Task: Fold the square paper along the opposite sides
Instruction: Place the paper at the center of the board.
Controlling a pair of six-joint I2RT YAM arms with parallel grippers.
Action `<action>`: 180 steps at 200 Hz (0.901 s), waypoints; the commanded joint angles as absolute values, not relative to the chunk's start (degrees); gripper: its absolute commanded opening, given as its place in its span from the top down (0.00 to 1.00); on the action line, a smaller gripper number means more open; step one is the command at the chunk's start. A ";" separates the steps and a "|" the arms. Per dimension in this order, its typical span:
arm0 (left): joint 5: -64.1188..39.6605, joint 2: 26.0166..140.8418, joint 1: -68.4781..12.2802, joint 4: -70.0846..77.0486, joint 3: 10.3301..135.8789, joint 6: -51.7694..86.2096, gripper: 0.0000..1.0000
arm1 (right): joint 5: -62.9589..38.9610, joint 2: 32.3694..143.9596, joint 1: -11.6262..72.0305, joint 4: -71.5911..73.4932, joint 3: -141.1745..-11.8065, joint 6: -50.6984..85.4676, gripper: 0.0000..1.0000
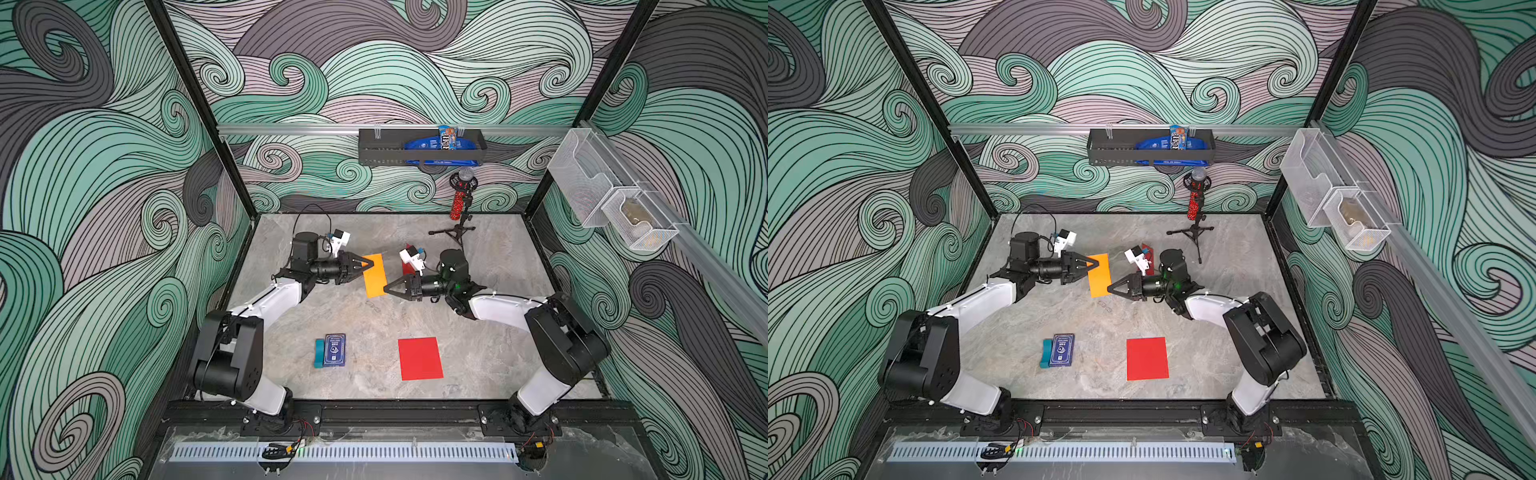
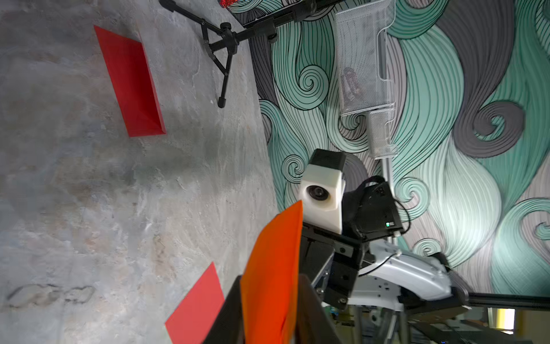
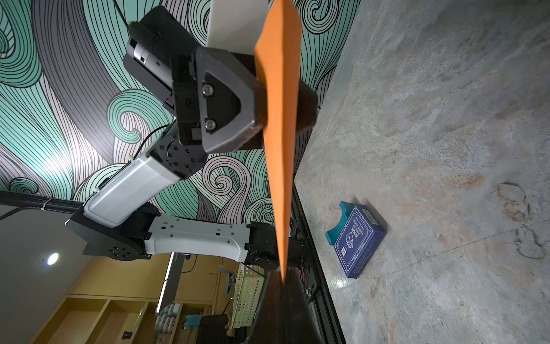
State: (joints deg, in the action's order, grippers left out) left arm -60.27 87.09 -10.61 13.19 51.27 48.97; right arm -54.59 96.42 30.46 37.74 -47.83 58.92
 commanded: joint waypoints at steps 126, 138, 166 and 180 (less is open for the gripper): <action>-60.25 81.92 -7.35 24.23 47.46 54.76 1.00 | -54.12 92.92 31.41 32.28 -46.96 54.80 1.00; -59.97 81.83 -7.30 24.25 47.46 54.76 1.00 | -53.67 92.73 31.77 30.83 -47.19 53.84 1.00; -59.73 81.83 -7.21 24.35 47.38 54.76 1.00 | -53.12 92.46 31.77 28.58 -47.50 52.11 1.00; -59.51 81.83 -7.13 24.07 47.37 54.60 0.93 | -53.01 92.27 31.79 28.19 -47.61 51.87 1.00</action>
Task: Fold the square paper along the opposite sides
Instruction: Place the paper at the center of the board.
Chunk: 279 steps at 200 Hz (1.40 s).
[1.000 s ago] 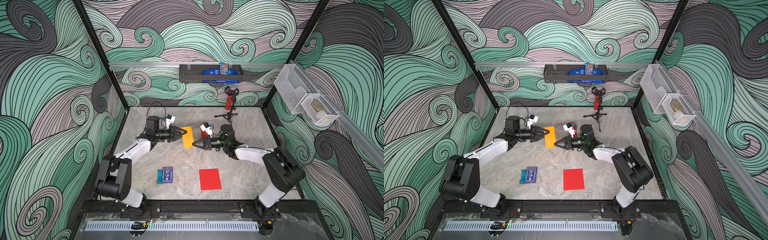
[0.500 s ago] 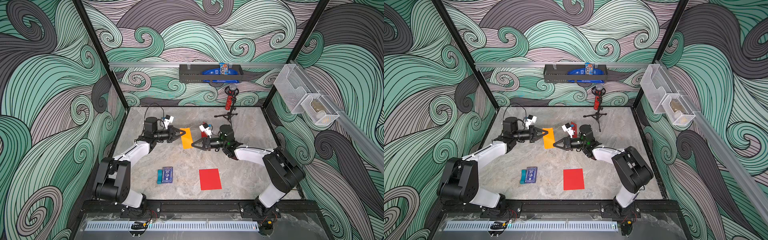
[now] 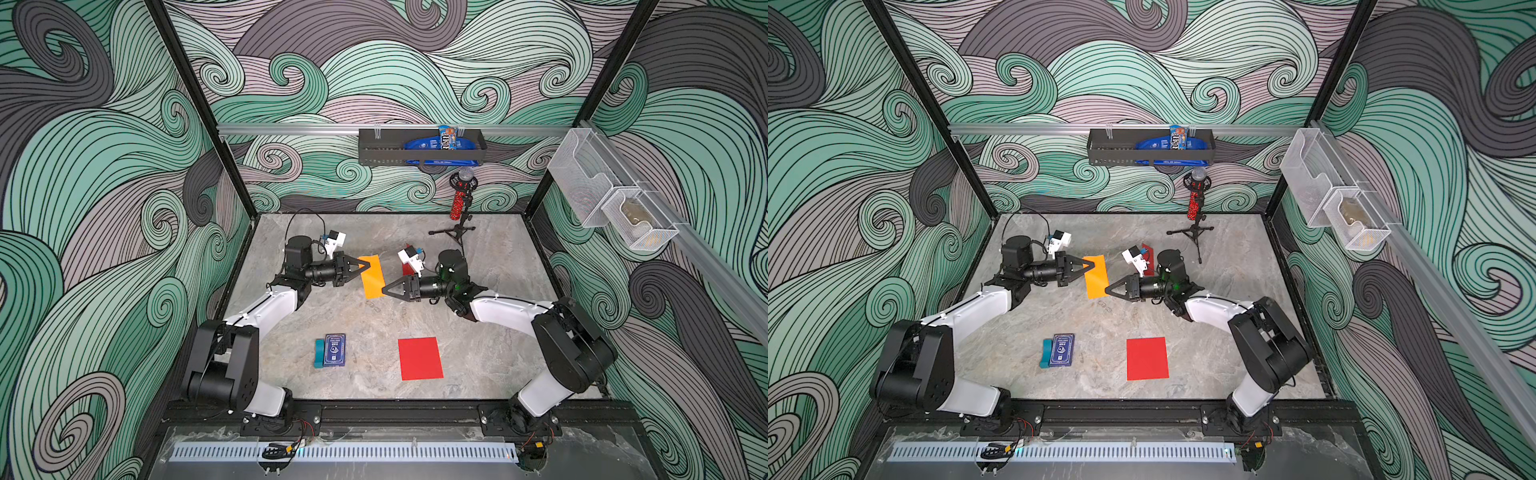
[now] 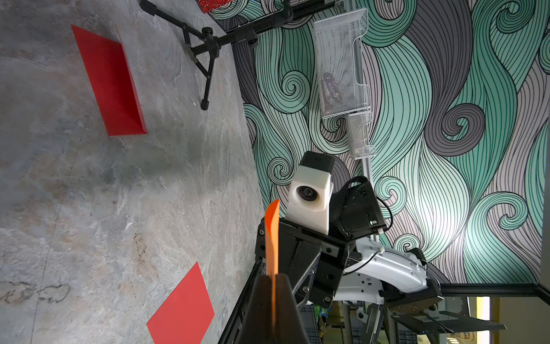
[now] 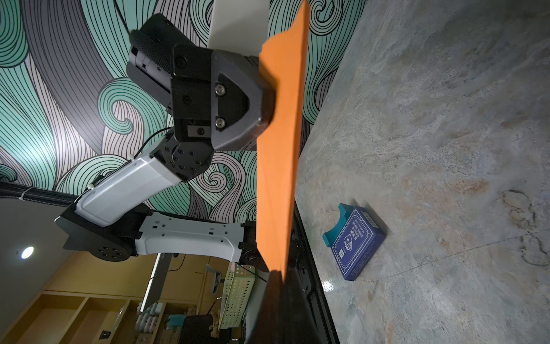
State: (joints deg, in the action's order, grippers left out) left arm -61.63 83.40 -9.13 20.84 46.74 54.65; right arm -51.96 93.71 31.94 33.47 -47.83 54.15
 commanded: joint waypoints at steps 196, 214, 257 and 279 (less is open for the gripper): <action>-54.05 78.15 -6.55 11.48 50.10 44.84 0.67 | -51.73 91.69 31.09 24.78 -49.37 49.13 1.00; -48.11 76.47 -6.51 3.27 51.82 38.69 0.48 | -49.57 93.17 29.91 21.00 -51.87 45.61 1.00; -38.51 72.12 -6.65 -1.12 48.03 33.91 0.38 | -37.44 102.72 28.79 6.53 -65.65 33.56 1.00; -35.92 72.25 -7.09 -0.37 45.17 33.81 0.33 | -32.74 109.96 28.73 1.16 -73.69 31.42 1.00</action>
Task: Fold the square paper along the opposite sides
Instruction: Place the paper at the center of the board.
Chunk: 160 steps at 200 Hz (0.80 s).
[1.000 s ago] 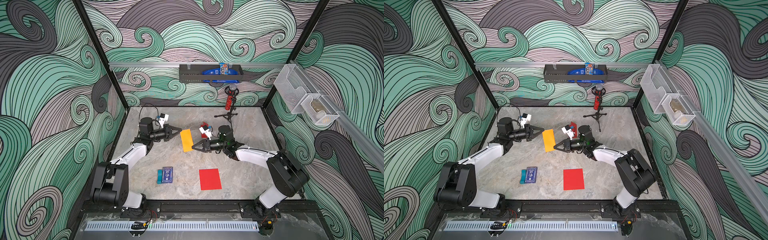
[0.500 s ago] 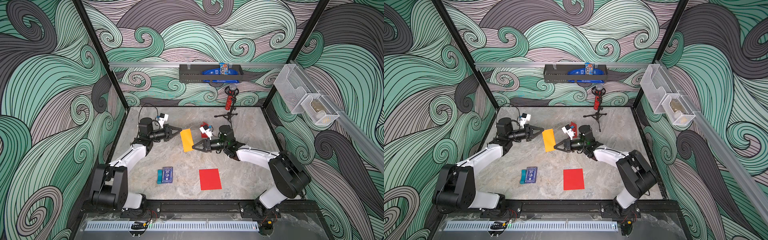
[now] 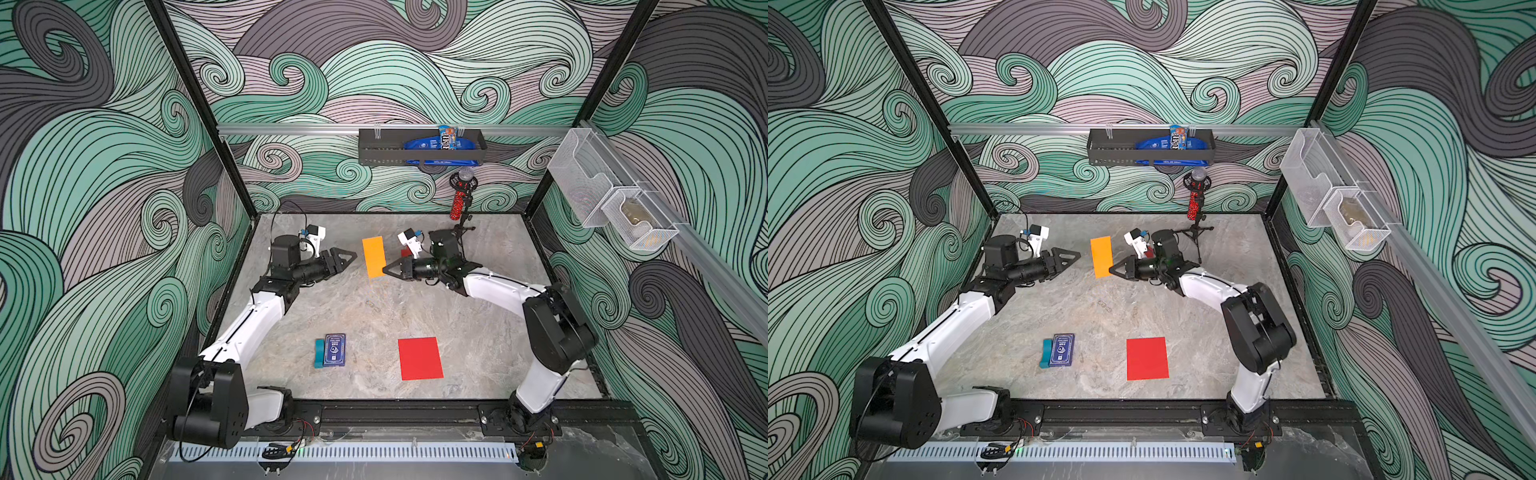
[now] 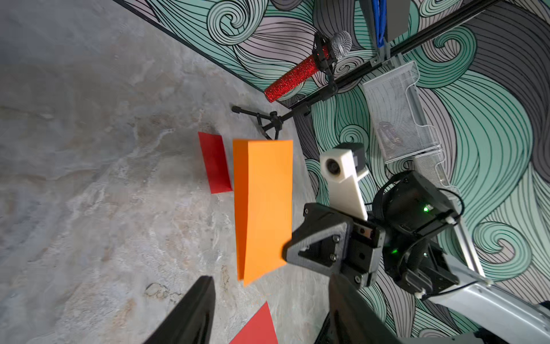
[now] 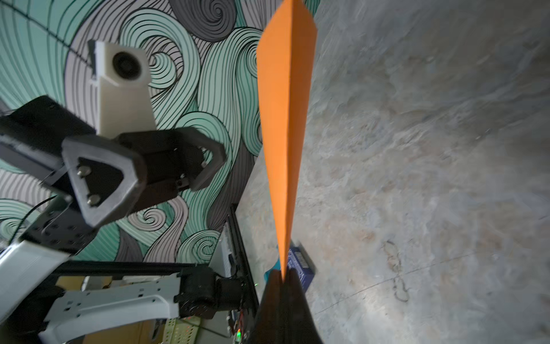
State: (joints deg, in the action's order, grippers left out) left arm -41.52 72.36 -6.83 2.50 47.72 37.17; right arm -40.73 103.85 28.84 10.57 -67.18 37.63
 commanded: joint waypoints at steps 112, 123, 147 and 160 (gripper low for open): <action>-34.54 76.61 -10.20 -2.45 44.97 30.59 0.30 | -27.46 128.11 27.86 -3.40 -86.90 33.04 0.94; -34.54 76.52 -10.20 -2.46 44.99 30.59 0.30 | -27.20 128.65 27.71 -3.72 -87.21 33.12 0.93; -34.61 76.55 -10.20 -2.64 44.92 30.51 0.31 | -26.73 129.54 27.49 -5.01 -88.27 32.88 0.90; -34.71 76.60 -10.20 -2.56 44.93 30.50 0.31 | -26.25 129.62 27.29 -5.45 -88.62 32.76 0.87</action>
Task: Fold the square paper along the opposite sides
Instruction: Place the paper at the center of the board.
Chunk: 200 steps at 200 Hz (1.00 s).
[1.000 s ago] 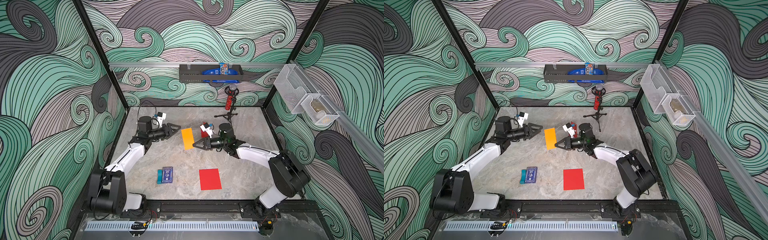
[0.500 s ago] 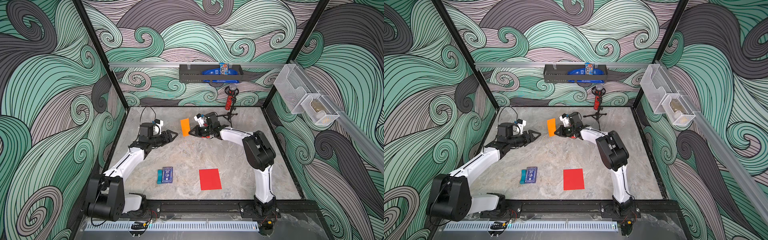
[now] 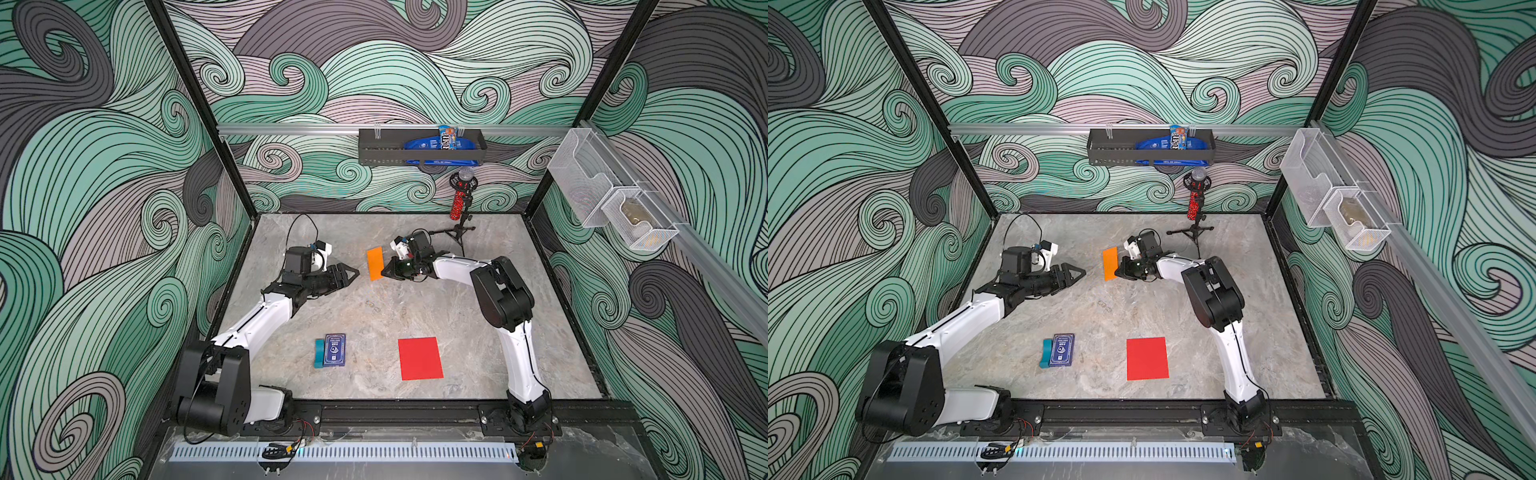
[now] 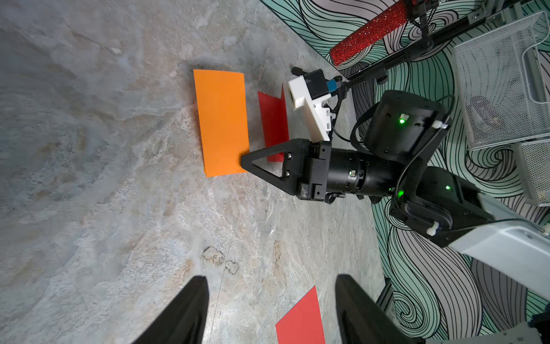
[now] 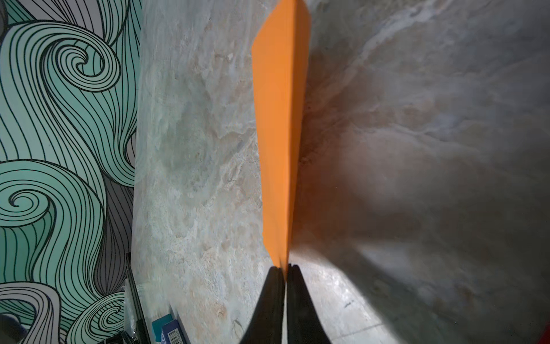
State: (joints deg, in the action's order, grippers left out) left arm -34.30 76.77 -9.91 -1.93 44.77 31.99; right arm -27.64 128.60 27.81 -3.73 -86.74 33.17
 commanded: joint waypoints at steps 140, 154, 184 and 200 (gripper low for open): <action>-34.29 77.09 -10.20 -3.16 45.67 30.24 0.33 | -20.02 125.13 26.98 -13.69 -91.44 28.16 0.73; -33.97 77.08 -10.20 -3.25 45.62 30.15 0.33 | -18.75 123.89 27.10 -15.03 -91.93 27.30 0.73; -32.44 76.93 -10.48 -3.90 45.53 30.06 0.35 | -9.14 114.82 29.89 -17.94 -87.06 23.45 0.73; -30.65 76.49 -11.77 -4.43 45.67 29.91 0.35 | -0.54 106.36 32.52 -17.95 -78.15 21.68 0.74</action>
State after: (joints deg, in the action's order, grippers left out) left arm -33.26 76.77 -10.15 -2.98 44.77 31.27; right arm -13.15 119.15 28.73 -15.70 -86.26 25.98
